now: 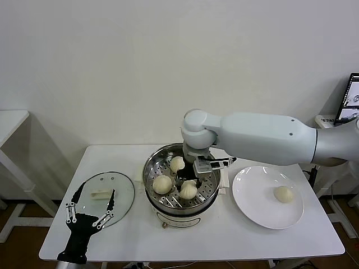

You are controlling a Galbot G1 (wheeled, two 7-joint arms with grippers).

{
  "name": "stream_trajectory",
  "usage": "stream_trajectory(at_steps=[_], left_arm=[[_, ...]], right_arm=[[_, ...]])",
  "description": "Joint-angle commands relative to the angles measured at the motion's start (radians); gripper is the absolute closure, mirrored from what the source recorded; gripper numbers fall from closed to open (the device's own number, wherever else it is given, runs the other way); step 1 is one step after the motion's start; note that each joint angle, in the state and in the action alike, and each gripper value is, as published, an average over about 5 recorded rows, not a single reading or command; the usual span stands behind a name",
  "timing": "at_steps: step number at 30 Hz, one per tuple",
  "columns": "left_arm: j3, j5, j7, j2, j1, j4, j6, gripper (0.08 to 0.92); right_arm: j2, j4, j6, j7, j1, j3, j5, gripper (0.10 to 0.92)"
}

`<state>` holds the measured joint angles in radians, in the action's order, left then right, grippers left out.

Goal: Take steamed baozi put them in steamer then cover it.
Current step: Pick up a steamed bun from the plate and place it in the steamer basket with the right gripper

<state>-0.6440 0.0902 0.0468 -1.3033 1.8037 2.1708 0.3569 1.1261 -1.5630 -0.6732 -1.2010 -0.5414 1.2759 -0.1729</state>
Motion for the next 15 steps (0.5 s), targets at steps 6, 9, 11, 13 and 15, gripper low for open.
stream_trajectory(at_steps=[6,9,11,13,15], left_arm=[[-0.001,0.002,0.0,0.0,-0.002,-0.011,0.008,0.177],[0.0,0.001,0.0,0.0,-0.004,-0.011,0.008,0.177],[0.001,0.001,0.001,0.0,-0.005,-0.012,0.007,0.177],[0.0,0.001,0.001,0.0,-0.006,-0.012,0.007,0.177],[0.0,0.0,0.001,0.0,-0.006,-0.013,0.007,0.177]], right_arm=[[0.024,0.002,-0.05,0.012,0.038,0.005,-0.056,0.321],[0.025,0.003,-0.051,0.015,0.037,0.004,-0.061,0.289],[0.026,0.003,-0.051,0.017,0.037,0.0,-0.066,0.251],[0.024,0.004,-0.051,0.02,0.035,-0.007,-0.07,0.224],[0.016,0.006,-0.049,0.023,0.031,-0.026,-0.069,0.207]])
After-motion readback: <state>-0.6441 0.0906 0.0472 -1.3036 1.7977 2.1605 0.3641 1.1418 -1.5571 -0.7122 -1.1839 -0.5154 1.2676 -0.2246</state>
